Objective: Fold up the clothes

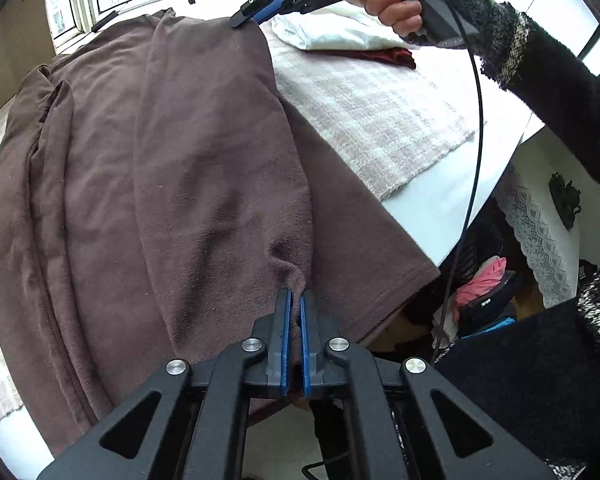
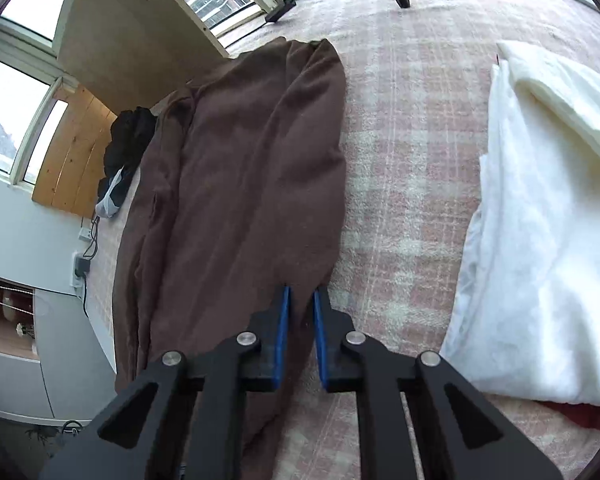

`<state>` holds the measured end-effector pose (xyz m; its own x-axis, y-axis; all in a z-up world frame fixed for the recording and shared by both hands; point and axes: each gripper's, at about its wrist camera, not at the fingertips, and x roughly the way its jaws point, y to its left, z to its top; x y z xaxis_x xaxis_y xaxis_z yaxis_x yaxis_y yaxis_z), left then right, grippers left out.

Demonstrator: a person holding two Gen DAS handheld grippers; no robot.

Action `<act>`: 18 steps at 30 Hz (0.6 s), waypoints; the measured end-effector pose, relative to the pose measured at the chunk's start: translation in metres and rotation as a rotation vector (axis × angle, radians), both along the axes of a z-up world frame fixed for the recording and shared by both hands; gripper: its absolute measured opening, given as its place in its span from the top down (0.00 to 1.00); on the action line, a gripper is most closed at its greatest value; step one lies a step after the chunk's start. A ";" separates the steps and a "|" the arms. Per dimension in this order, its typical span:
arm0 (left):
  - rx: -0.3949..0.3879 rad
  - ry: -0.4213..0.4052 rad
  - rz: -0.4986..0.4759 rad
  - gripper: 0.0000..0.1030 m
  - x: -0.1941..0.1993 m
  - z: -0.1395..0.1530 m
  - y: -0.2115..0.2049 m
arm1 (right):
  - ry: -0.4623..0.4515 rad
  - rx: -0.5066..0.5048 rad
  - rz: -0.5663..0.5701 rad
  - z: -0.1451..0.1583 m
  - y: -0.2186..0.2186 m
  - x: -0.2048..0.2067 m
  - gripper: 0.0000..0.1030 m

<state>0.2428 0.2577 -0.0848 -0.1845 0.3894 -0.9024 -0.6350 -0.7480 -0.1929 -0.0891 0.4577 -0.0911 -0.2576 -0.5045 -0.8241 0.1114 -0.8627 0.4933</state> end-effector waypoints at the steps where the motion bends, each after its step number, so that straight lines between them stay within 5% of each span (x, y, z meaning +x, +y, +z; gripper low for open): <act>1: 0.018 0.014 -0.004 0.97 0.002 0.009 0.001 | 0.026 0.006 0.005 0.008 -0.002 0.001 0.89; 5: 0.083 0.077 -0.048 0.95 0.008 0.020 0.024 | 0.124 0.093 0.001 0.032 -0.003 -0.003 0.90; 6: 0.061 0.062 -0.063 0.84 0.008 0.012 0.034 | 0.145 0.121 -0.006 0.034 -0.002 -0.005 0.90; 8: -0.025 -0.006 -0.098 0.75 0.004 -0.014 0.055 | 0.130 0.133 -0.008 0.024 0.004 -0.014 0.89; 10: -0.038 -0.039 -0.098 0.78 0.009 -0.018 0.053 | 0.050 0.211 0.018 0.005 0.003 -0.021 0.88; 13: -0.014 0.001 -0.017 0.72 0.014 0.002 0.020 | -0.037 0.274 0.057 -0.011 0.007 -0.023 0.88; 17: -0.006 -0.049 0.132 0.71 -0.008 -0.007 -0.005 | 0.059 0.275 0.051 0.032 0.018 -0.010 0.87; 18: -0.003 -0.067 0.152 0.71 -0.014 -0.013 -0.006 | 0.100 0.276 0.046 0.043 0.015 -0.014 0.80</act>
